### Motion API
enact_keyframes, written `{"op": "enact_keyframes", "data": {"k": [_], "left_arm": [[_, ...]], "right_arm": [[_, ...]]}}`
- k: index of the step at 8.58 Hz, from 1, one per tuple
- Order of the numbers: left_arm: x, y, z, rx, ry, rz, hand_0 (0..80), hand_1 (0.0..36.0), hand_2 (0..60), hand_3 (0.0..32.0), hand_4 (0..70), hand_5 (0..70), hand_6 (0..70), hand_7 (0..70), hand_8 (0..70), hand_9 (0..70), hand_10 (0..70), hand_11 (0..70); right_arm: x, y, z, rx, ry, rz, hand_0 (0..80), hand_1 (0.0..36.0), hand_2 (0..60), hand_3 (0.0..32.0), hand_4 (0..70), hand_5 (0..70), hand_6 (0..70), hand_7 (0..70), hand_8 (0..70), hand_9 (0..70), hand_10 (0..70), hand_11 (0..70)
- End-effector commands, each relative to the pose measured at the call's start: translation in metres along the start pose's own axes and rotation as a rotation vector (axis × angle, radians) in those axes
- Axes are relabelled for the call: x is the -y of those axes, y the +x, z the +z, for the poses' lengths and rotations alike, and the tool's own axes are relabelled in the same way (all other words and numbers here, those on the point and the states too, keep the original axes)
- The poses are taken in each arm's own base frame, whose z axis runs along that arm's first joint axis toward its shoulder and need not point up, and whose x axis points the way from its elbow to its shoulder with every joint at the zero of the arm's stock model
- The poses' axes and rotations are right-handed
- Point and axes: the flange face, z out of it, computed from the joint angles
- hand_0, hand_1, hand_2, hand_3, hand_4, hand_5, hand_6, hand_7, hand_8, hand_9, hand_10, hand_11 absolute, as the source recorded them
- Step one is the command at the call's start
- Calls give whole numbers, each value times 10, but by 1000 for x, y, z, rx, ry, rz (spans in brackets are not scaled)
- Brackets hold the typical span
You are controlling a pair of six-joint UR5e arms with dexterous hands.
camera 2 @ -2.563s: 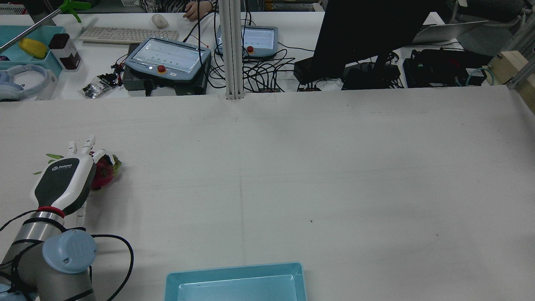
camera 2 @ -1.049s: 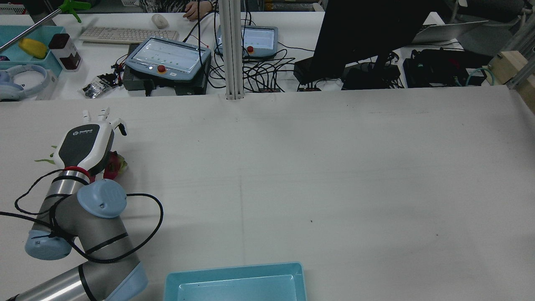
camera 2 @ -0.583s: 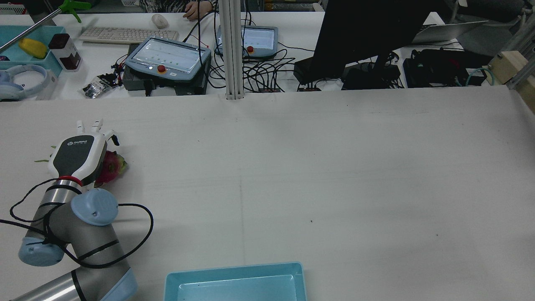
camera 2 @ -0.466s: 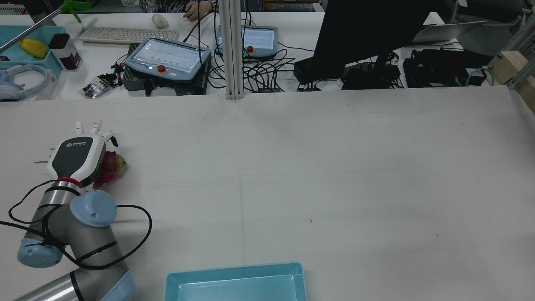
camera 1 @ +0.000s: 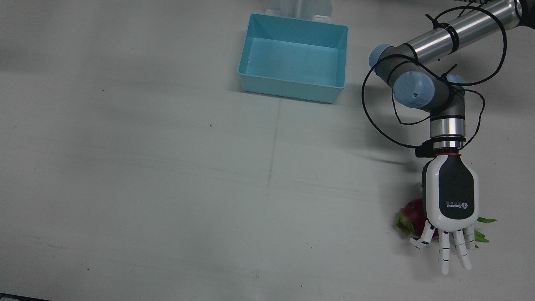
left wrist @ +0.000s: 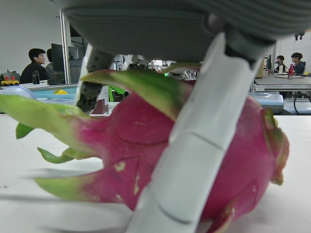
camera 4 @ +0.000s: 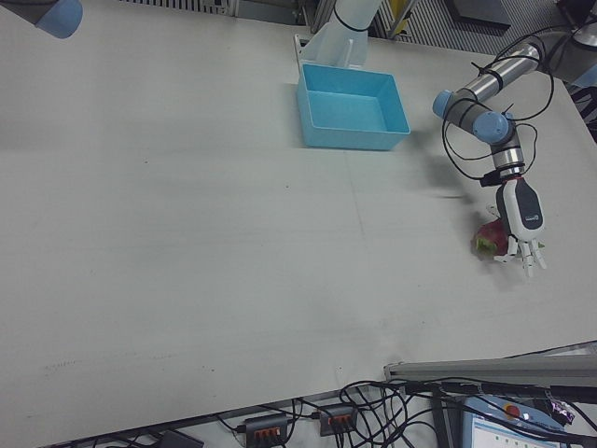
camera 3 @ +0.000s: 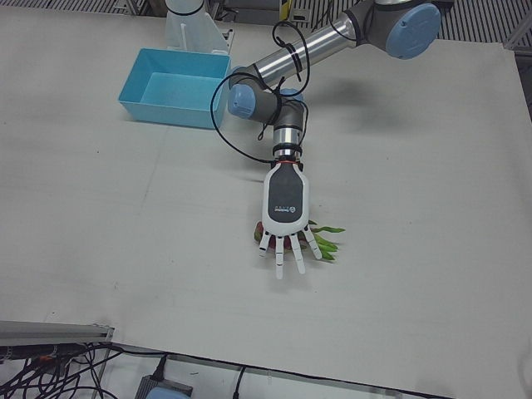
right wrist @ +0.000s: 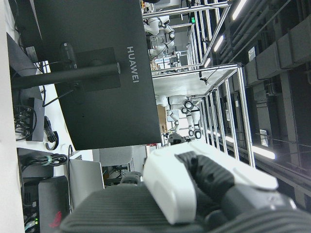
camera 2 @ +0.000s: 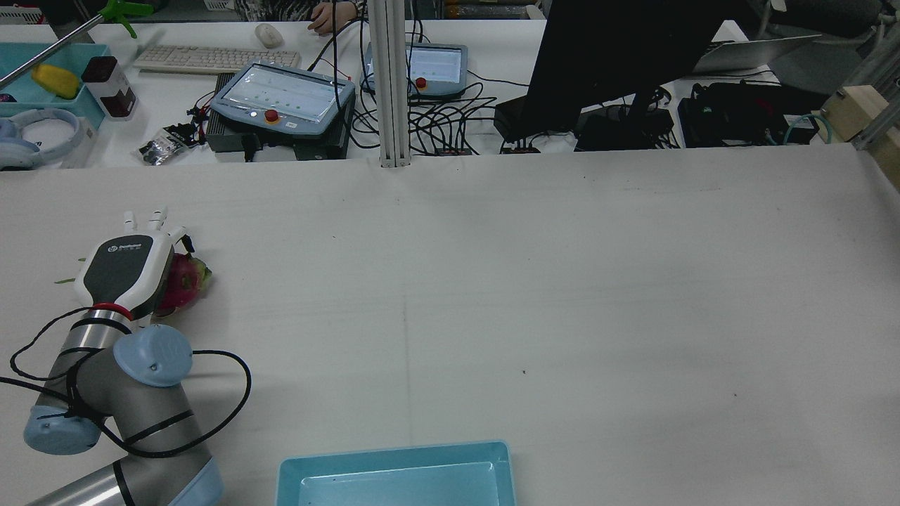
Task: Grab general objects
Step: 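Close the left hand fingers around the dragon fruit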
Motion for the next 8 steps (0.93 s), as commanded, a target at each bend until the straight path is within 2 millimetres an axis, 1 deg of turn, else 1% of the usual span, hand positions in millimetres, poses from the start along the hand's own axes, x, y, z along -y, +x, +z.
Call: {"op": "enact_keyframes", "data": {"k": [1,2,3,4,5,6,8], "left_arm": [[0,-1,0,1,1,12,800,353,97,320,0,554,0,117,129,9,0,14],[0,-2,0,2,2,19,800,350,116,320,0,580,0,141,140,23,0,21],[-2,-1,0,-3,-1,34,800,344,134,320,0,600,5,172,151,45,8,44],[-2,-4,1,-5,-2,39,800,316,184,96,134,700,105,296,212,140,46,92],[-3,-6,3,-5,-2,38,770,285,223,0,314,700,222,431,292,246,62,108],[-4,-7,4,-6,-2,37,714,256,247,0,471,700,346,545,386,368,70,114],[-4,-6,3,-7,-4,36,700,242,254,0,566,700,425,614,431,426,90,141]], "right_arm": [[0,0,0,0,0,0,0,0,0,0,0,0,0,0,0,0,0,0],[0,1,0,-1,0,0,0,0,0,0,0,0,0,0,0,0,0,0],[0,1,0,-1,0,2,0,0,0,0,0,0,0,0,0,0,0,0],[0,0,0,0,-2,0,0,0,0,0,0,0,0,0,0,0,0,0],[0,0,0,0,0,0,0,0,0,0,0,0,0,0,0,0,0,0],[0,0,0,0,0,0,0,0,0,0,0,0,0,0,0,0,0,0],[0,0,0,0,0,0,0,0,0,0,0,0,0,0,0,0,0,0]]}}
